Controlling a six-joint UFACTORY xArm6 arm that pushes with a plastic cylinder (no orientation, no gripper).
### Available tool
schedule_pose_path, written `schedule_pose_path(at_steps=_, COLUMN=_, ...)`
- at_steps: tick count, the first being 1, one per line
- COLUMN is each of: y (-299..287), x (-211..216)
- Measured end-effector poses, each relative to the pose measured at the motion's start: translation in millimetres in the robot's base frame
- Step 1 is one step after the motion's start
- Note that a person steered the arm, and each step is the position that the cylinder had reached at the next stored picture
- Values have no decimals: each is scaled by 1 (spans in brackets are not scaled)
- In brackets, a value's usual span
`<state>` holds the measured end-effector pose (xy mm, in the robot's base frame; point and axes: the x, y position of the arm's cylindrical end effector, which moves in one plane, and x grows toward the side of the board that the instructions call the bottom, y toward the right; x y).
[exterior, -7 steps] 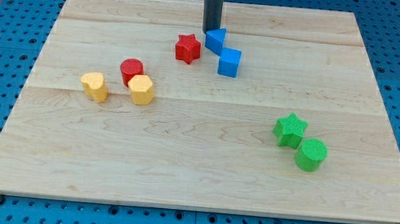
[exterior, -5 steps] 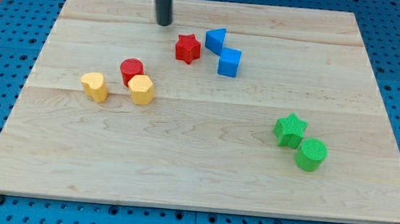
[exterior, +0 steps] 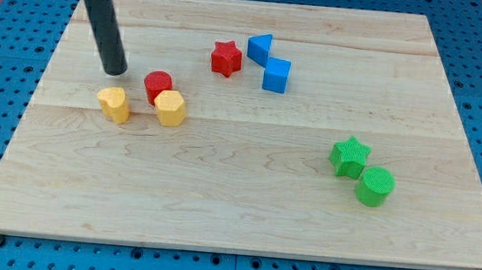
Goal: Push the red circle closer to the red star
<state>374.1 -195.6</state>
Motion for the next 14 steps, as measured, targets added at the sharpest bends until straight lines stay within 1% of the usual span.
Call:
schedule_pose_path(at_steps=1, y=-1, x=23)
schedule_pose_path(at_steps=2, y=10, x=35)
schedule_pose_path(at_steps=4, y=63, x=36)
schedule_pose_path(at_steps=6, y=134, x=36)
schedule_pose_path(at_steps=7, y=145, x=60)
schedule_pose_path(at_steps=8, y=159, x=75)
schedule_pose_path(at_steps=10, y=183, x=54)
schedule_pose_path(at_steps=12, y=183, x=50)
schedule_pose_path(at_steps=14, y=190, x=32)
